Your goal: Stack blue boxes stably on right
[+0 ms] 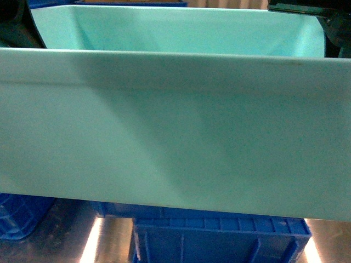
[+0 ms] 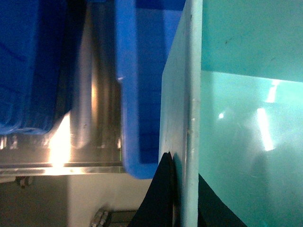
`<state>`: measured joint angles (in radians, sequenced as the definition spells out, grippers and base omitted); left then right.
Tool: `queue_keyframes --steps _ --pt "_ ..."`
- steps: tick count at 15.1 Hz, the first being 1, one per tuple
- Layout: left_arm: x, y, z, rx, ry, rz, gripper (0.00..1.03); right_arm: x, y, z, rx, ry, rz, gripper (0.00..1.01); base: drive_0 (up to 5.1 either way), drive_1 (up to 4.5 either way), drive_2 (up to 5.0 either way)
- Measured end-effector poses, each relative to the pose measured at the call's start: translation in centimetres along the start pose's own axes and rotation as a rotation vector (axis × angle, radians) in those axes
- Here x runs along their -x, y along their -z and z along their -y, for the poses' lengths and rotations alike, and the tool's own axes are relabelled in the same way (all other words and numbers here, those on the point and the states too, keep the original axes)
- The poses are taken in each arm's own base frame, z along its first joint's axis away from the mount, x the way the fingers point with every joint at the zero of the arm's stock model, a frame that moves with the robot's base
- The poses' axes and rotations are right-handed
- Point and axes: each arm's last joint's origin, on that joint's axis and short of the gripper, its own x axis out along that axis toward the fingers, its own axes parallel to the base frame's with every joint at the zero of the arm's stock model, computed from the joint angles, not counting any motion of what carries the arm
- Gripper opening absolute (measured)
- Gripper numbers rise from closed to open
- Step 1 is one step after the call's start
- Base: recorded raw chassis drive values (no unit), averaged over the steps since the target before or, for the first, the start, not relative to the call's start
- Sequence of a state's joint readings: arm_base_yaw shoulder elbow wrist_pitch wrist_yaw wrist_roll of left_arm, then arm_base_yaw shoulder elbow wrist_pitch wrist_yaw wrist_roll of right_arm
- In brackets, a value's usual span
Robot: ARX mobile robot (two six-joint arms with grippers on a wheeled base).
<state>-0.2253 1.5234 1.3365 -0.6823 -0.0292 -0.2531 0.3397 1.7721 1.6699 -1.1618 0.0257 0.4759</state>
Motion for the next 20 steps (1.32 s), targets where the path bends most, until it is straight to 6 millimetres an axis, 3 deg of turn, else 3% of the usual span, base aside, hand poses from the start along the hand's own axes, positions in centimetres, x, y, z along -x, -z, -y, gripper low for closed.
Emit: queue_keyframes --steps 20 --pt "-0.04 0.0 0.0 0.0 -0.003 0.0 0.02 -0.27 0.01 -0.11 0.0 0.003 -0.007 0.08 -1.5 -1.55 -1.5"
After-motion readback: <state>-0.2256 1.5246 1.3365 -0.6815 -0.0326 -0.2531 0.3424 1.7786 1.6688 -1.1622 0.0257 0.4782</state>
